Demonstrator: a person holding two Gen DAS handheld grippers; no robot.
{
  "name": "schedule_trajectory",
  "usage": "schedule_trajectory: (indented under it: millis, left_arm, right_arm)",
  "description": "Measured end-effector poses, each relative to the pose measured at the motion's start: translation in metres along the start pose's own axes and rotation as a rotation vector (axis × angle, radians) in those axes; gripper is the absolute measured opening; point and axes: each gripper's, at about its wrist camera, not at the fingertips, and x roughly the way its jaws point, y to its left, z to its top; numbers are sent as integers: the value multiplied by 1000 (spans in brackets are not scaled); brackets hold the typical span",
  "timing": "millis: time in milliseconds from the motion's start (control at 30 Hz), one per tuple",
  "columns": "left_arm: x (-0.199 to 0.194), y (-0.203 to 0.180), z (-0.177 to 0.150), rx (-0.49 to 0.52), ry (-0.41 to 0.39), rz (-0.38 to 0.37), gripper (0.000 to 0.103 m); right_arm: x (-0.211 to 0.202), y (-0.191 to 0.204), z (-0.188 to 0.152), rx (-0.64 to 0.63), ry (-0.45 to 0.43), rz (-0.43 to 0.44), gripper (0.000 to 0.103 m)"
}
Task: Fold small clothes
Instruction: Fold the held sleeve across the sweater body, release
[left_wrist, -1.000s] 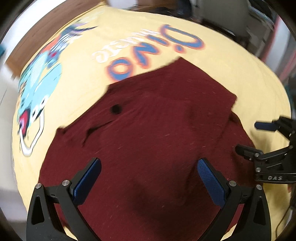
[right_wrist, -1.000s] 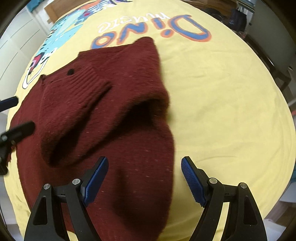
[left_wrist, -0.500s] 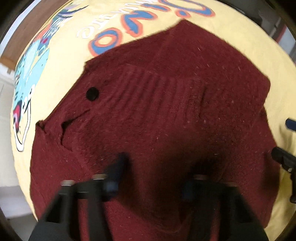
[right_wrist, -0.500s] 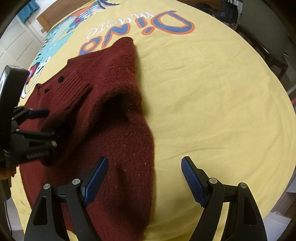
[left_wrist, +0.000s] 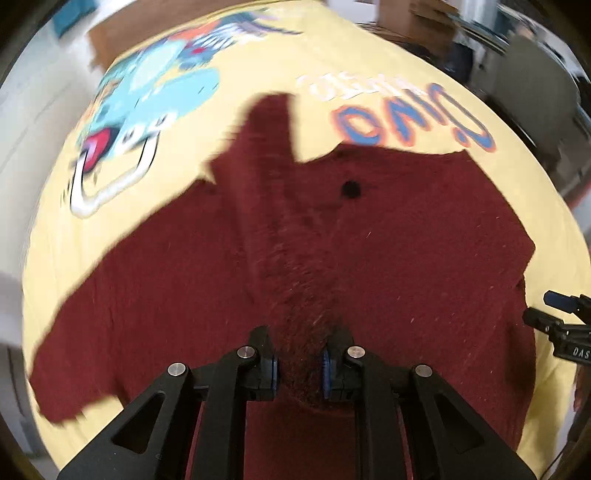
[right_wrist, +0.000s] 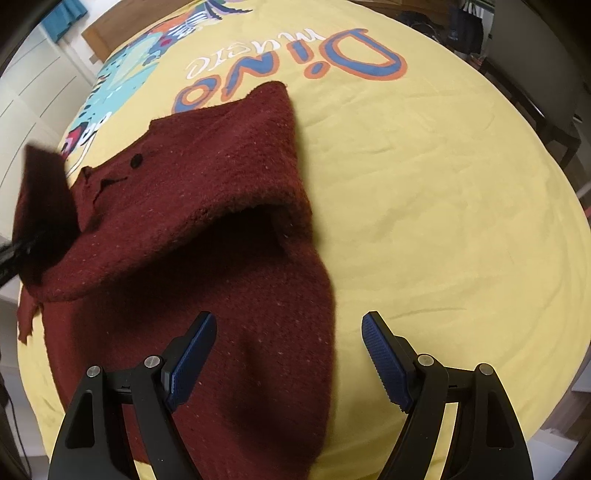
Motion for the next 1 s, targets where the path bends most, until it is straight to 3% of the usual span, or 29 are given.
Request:
schedule_trajectory:
  millis: [100, 233, 300, 367, 500, 600, 667, 900, 1000]
  left_arm:
    - [21, 22, -14, -92, 42, -31, 17]
    - [31, 21, -26, -181, 77, -71, 19]
    - [27, 7, -35, -197, 86, -77, 23]
    - [29, 11, -33, -218, 108, -87, 35]
    - [36, 21, -39, -262, 169, -80, 47]
    - [32, 35, -39, -271, 182, -41, 75]
    - [27, 44, -38, -268, 168, -31, 99]
    - [10, 72, -19, -225, 141, 14, 102]
    - [26, 85, -12, -277, 187, -45, 102]
  right_arm:
    - [6, 6, 8, -17, 9, -8, 82]
    - [10, 9, 19, -19, 21, -4, 82]
    - [9, 10, 23, -19, 22, -2, 82]
    - [8, 11, 24, -22, 21, -4, 82]
    - [9, 13, 22, -27, 24, -3, 82]
    - [10, 13, 19, -30, 28, -5, 82]
    - [10, 13, 17, -28, 31, -5, 82]
    - [6, 10, 14, -17, 19, -4, 82]
    - [5, 9, 14, -11, 16, 0, 82]
